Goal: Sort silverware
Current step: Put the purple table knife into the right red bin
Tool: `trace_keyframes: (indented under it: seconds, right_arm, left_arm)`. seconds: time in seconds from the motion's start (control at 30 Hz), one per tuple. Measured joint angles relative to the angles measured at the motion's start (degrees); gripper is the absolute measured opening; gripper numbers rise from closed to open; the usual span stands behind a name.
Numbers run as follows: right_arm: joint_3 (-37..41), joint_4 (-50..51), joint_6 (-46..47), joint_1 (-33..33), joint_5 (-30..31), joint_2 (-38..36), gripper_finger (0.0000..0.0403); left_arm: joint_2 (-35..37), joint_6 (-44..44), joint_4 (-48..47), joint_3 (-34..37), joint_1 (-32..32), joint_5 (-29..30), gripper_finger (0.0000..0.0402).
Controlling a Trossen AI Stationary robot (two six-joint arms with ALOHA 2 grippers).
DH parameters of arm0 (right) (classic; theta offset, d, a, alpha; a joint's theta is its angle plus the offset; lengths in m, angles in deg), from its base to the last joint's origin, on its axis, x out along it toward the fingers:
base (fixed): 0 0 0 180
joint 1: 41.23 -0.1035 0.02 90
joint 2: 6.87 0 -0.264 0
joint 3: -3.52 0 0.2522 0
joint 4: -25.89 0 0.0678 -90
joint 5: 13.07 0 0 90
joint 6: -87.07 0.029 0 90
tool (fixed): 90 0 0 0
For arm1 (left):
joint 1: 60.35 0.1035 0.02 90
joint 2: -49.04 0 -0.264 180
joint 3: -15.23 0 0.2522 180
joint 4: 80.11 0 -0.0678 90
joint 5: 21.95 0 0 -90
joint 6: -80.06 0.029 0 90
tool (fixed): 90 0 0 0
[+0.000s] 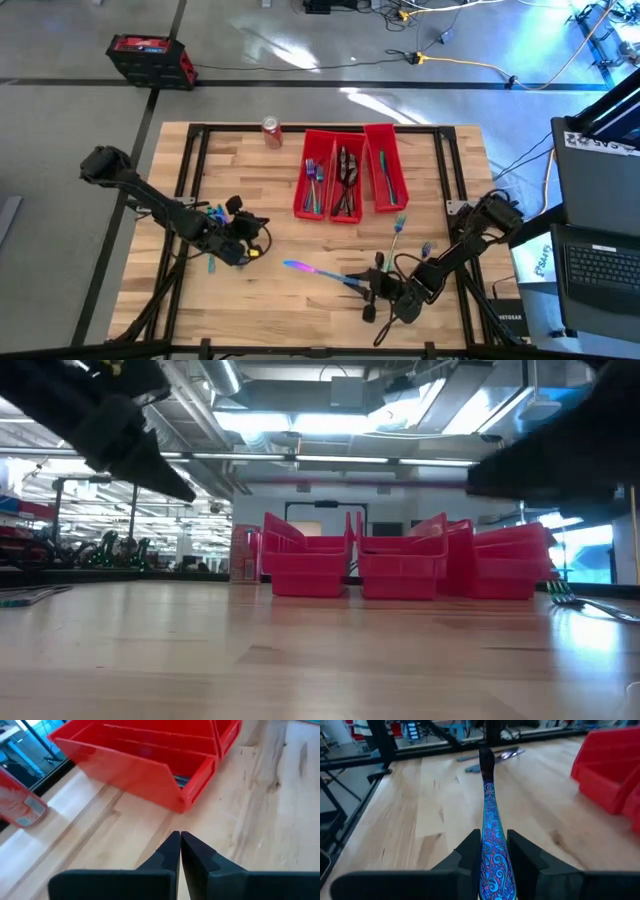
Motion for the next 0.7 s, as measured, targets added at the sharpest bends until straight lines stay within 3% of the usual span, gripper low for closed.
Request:
trace_keyframes:
  seconds: [0.43,0.7]
  right_arm:
    - [0.0,11.9,0.4,0.0,6.3,-9.4,0.0057]
    - [0.0,18.9,1.4,0.8,8.5,-16.1,0.0057]
  left_arm:
    - [0.0,-1.3,-0.3,2.1,0.0,-0.3,0.0000]
    - [0.0,0.4,-0.3,2.1,0.0,-3.6,0.0000]
